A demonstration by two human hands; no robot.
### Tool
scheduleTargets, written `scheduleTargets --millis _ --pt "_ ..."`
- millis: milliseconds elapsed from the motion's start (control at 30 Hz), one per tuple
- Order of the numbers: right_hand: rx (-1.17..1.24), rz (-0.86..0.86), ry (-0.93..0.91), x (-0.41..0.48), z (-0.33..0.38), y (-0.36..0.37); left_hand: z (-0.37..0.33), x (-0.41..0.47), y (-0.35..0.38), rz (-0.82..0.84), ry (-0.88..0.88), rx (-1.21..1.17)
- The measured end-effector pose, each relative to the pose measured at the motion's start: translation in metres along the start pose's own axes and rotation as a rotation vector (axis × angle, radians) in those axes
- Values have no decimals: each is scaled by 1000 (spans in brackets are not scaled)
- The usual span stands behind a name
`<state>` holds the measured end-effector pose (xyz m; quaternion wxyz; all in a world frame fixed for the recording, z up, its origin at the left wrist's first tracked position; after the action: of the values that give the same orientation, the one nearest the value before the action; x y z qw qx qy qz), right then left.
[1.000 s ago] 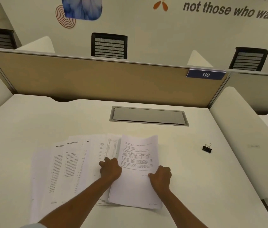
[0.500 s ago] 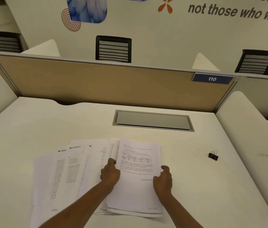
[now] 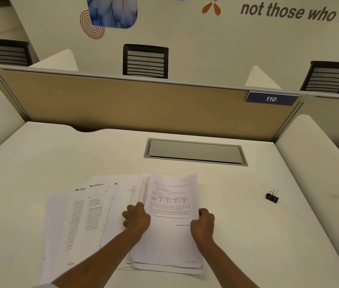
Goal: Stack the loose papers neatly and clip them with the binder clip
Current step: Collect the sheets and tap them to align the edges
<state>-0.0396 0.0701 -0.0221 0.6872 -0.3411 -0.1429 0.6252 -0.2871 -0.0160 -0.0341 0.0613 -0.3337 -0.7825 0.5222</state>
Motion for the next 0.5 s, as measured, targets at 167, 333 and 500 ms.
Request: scheduleTargets --millis 167,333,500 --pt "-85 5 13 -2 1 3 -3 0 3 30 0 -145" --pt "-57 31 34 1 -2 8 -1 4 1 56 -45 -337" --pt "76 112 79 -7 3 7 -1 8 4 132 -55 -409"
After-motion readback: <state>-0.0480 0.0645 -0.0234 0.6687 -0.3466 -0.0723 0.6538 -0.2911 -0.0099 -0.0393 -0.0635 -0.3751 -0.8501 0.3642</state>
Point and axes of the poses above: each hand's wrist, its own x-axis towards the middle knuckle, its own y-axis out of the palm, z = x × y, the point moved 9 cm from there along x, towards the middle knuckle, and after that the axes turned 8 degrees about -z, right-handed, at the moved point
